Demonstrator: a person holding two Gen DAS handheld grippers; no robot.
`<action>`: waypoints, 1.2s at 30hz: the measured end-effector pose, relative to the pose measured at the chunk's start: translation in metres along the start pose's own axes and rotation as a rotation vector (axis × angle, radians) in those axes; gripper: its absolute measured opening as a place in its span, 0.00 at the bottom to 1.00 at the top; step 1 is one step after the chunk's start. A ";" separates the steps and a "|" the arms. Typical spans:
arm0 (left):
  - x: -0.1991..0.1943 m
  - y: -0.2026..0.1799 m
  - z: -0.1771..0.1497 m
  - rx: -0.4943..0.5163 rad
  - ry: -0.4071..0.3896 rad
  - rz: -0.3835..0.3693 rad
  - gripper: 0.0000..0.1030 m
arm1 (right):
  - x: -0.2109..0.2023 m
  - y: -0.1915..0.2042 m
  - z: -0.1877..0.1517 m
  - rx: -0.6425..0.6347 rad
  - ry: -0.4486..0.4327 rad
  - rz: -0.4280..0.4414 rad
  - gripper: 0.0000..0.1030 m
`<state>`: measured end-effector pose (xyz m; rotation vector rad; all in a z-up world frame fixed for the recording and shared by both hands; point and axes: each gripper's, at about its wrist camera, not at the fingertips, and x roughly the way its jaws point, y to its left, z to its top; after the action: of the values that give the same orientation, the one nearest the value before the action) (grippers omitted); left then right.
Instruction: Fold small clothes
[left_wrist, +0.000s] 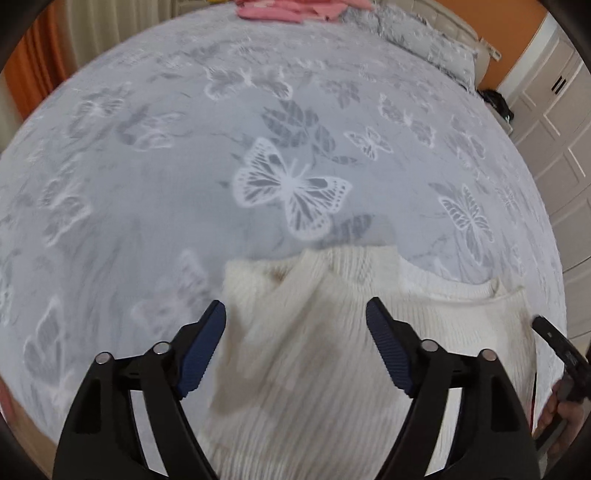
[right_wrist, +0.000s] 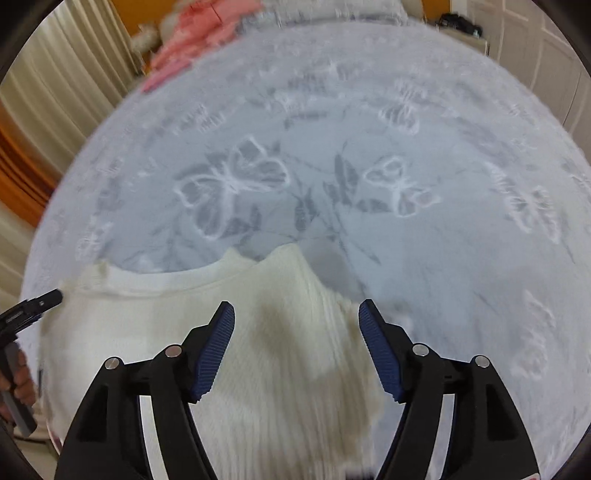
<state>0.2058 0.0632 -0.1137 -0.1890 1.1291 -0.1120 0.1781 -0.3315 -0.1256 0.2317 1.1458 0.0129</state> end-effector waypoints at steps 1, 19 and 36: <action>0.010 -0.001 0.003 0.003 0.026 0.012 0.56 | 0.007 0.001 0.002 -0.011 0.012 0.002 0.31; -0.223 0.065 -0.168 -0.062 -0.204 -0.328 0.05 | -0.265 -0.011 -0.203 -0.148 -0.305 0.364 0.10; -0.167 0.043 -0.070 0.021 -0.109 -0.187 0.20 | -0.200 -0.003 -0.103 -0.129 -0.386 0.286 0.10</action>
<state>0.0716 0.1294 -0.0030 -0.2785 1.0003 -0.2763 0.0017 -0.3421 0.0138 0.2682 0.7183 0.2828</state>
